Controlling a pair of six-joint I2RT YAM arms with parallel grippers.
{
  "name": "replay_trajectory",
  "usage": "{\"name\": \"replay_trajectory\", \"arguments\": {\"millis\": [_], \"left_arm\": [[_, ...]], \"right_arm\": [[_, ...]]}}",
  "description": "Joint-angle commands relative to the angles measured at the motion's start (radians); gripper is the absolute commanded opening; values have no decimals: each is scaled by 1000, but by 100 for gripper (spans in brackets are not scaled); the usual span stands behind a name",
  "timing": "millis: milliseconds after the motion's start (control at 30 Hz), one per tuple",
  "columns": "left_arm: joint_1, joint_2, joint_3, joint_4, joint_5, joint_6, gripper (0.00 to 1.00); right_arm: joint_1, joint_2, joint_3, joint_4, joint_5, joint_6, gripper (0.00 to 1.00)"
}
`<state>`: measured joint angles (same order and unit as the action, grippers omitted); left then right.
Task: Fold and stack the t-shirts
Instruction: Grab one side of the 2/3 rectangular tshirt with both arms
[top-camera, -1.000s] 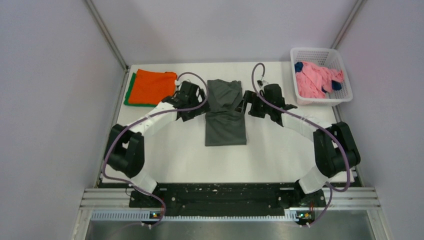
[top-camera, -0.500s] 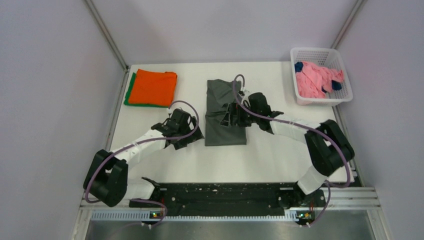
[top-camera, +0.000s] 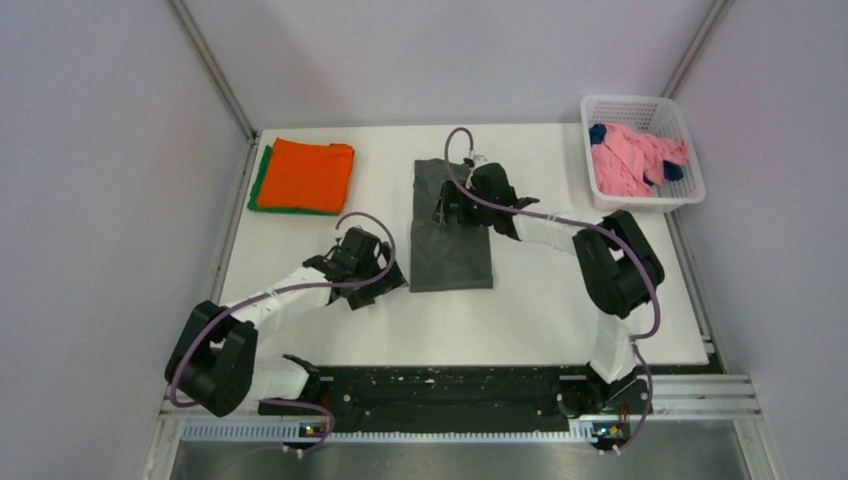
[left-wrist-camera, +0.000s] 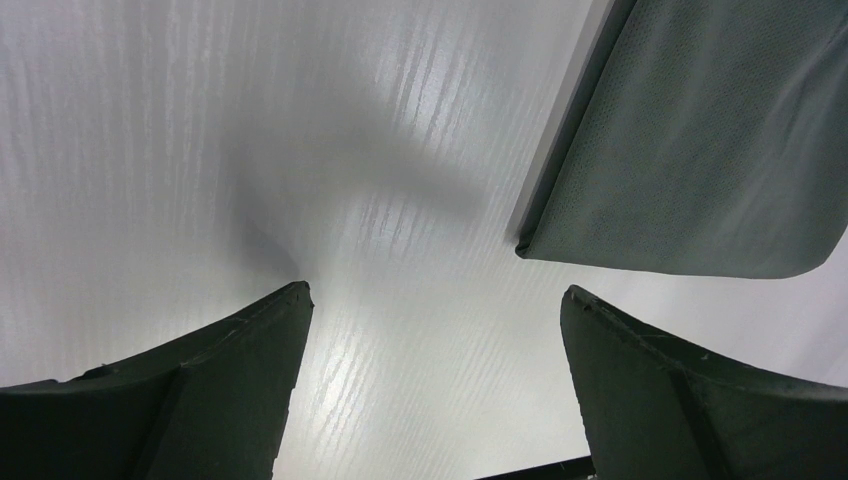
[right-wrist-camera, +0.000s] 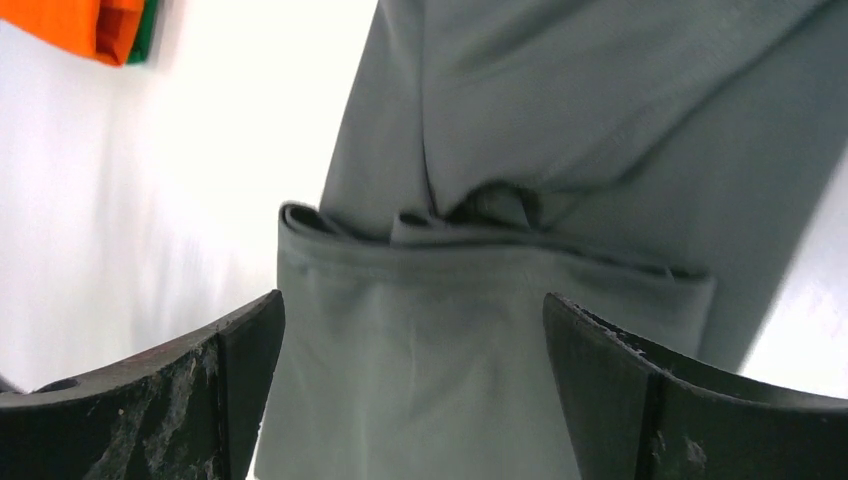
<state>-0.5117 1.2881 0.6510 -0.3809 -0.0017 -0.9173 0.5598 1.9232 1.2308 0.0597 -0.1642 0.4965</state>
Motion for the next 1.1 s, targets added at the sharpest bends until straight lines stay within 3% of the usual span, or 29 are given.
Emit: {"name": "replay_trajectory", "arguments": {"millis": [0,167,267,500,800,933,1067], "left_arm": [[-5,44,30,76,49,3,99],[-8,116,50,135,103,7,98],[-18,179,67,155,128,8,90],[-60,280,101,181,158,-2,60],[-66,254,73,122,76,-14,59],[-66,264,81,104,64,-14,59],[-66,265,77,100,54,-19,59]], "right_arm": [[-9,-184,-100,-53,56,-22,99],[-9,-419,-365,-104,151,69,99],[-12,-518,-503,-77,180,149,98],[-11,-602,-636,-33,103,251,86],[-10,-547,-714,39,53,297,75],[-10,-515,-718,84,14,318,61],[-4,-517,-729,59,-2,326,53]]}}
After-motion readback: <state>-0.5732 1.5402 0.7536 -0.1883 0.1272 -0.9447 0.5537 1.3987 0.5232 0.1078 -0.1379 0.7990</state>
